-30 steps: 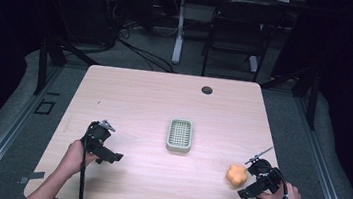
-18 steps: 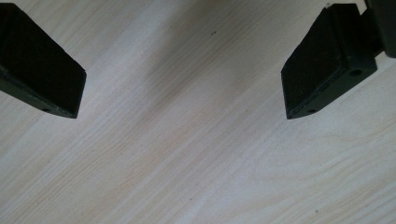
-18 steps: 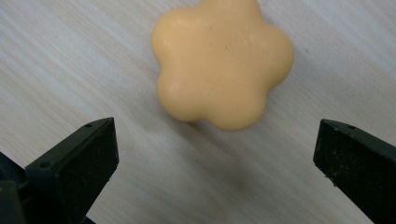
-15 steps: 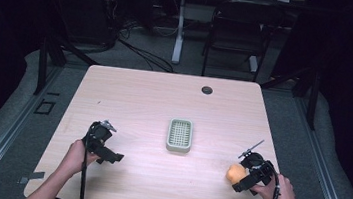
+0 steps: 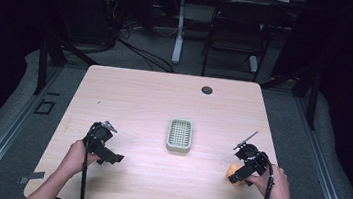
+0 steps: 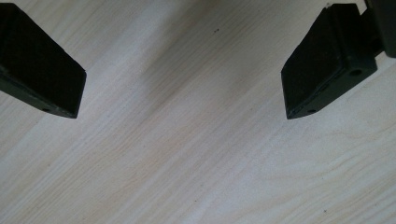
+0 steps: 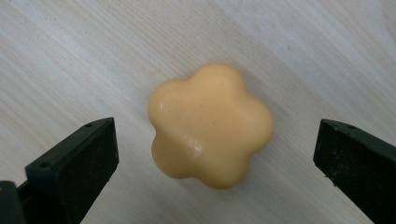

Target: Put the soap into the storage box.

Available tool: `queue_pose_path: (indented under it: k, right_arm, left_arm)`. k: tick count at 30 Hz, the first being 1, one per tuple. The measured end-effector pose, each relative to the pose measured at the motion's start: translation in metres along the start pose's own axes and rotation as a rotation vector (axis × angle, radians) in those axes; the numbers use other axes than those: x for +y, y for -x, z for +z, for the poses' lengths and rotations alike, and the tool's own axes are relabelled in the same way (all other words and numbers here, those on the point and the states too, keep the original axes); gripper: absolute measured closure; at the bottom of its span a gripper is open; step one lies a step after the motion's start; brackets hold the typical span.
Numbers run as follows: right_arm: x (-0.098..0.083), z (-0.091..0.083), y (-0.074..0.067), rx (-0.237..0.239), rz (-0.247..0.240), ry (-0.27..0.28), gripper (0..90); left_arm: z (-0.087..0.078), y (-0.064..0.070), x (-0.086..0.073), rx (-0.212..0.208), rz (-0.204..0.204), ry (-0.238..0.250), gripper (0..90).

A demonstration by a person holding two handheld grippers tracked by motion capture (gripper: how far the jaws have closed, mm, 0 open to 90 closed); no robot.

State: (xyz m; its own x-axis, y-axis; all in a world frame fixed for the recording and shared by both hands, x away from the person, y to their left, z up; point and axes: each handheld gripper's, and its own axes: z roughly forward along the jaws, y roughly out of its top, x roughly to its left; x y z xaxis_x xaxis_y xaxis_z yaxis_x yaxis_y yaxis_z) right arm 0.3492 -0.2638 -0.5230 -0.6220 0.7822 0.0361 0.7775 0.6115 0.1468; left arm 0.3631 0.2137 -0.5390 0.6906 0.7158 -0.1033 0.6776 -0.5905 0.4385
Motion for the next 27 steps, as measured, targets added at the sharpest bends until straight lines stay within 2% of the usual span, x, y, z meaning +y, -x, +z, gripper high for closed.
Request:
queue_pose_path:
  k: [1, 2, 3, 4, 7, 8, 11, 13, 14, 18, 20, 23, 24, 26, 27]
  right_arm:
    - [0.003, -0.002, 0.001, -0.01, -0.025, -0.033, 0.0]
    - [0.003, 0.003, -0.001, 0.0, 0.009, 0.011, 0.0]
    - [0.005, 0.005, -0.002, 0.002, 0.019, 0.012, 0.0]
    - [0.006, 0.003, -0.001, -0.006, -0.007, -0.018, 0.0]
    - [0.006, 0.006, -0.003, -0.005, 0.009, -0.007, 0.9]
    - [0.006, 0.007, -0.004, 0.0, 0.006, -0.016, 10.3]
    - [0.006, 0.008, -0.004, 0.004, 0.005, -0.013, 10.5]
    - [0.007, 0.008, -0.004, 0.003, -0.008, -0.039, 12.2]
    - [0.006, 0.01, -0.005, 0.01, 0.014, -0.016, 13.6]
    - [0.007, 0.01, -0.005, -0.014, 0.01, -0.037, 16.4]
    - [0.006, 0.013, -0.008, -0.017, 0.032, -0.009, 18.9]
    - [0.008, 0.01, -0.007, -0.03, -0.006, -0.063, 21.2]
    - [0.004, 0.018, -0.012, -0.016, 0.07, 0.037, 21.8]
    - [0.005, 0.018, -0.012, -0.023, 0.062, 0.015, 22.9]
    - [0.011, 0.009, -0.006, -0.056, -0.046, -0.139, 23.7]
  left_arm:
    - [0.0, 0.0, 0.0, -0.002, -0.001, -0.001, 0.1]
    - [0.0, 0.0, 0.0, -0.004, -0.002, -0.003, 0.1]
    - [-0.001, -0.001, 0.0, -0.005, -0.003, -0.003, 0.1]
    - [0.0, -0.001, 0.0, -0.007, -0.003, -0.003, 0.1]
    - [0.0, -0.001, 0.0, -0.009, -0.001, -0.004, 0.1]
    - [0.0, 0.0, 0.0, -0.008, -0.001, 0.001, 0.1]
    - [-0.001, 0.0, 0.0, -0.007, 0.0, 0.002, 0.1]
    - [-0.001, 0.0, 0.0, -0.007, 0.0, 0.003, 0.1]
    - [-0.001, 0.0, 0.0, -0.007, -0.001, 0.003, 0.1]
    - [-0.001, -0.001, 0.0, -0.011, -0.004, 0.003, 0.1]
    - [-0.001, -0.001, 0.0, -0.01, -0.004, 0.003, 0.1]
    - [-0.001, -0.001, 0.0, -0.012, -0.003, 0.002, 0.1]
    - [0.0, 0.0, 0.0, -0.013, -0.004, 0.002, 0.1]
    - [0.0, 0.0, 0.0, -0.012, -0.004, 0.002, 0.1]
    - [0.0, 0.0, 0.0, -0.013, -0.002, 0.0, 0.1]
